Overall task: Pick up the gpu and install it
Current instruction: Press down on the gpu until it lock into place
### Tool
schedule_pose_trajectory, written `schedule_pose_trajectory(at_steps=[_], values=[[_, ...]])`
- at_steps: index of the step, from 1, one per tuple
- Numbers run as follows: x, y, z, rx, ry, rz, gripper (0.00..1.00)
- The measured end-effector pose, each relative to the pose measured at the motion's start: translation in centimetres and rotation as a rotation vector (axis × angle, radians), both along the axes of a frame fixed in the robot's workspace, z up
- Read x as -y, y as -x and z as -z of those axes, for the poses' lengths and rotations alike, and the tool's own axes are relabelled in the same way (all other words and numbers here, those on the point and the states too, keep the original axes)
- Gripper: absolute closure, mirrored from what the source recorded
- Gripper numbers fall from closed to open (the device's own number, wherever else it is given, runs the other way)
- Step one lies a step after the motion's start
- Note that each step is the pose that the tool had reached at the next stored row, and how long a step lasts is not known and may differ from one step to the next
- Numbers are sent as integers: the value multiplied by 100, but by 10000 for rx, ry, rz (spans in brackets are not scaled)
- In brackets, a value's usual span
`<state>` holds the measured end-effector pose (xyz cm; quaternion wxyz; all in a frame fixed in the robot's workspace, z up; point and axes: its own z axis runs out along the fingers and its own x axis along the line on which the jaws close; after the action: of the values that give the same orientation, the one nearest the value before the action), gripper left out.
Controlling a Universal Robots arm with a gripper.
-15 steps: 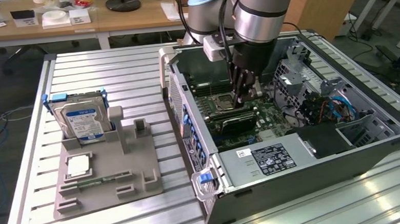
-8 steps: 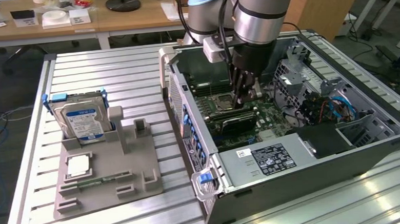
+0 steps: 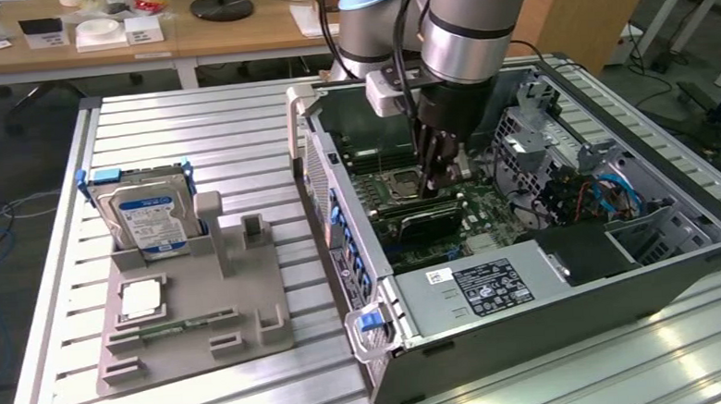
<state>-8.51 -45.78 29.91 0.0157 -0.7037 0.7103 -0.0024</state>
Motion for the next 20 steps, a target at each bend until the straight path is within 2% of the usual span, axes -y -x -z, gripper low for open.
schedule_pose_trajectory(at_steps=[6, 14, 20], values=[[0, 0, 28, -2, 3, 0, 89], [-37, 4, 54, 0, 1, 1, 89], [-42, 5, 108, 0, 1, 5, 89]])
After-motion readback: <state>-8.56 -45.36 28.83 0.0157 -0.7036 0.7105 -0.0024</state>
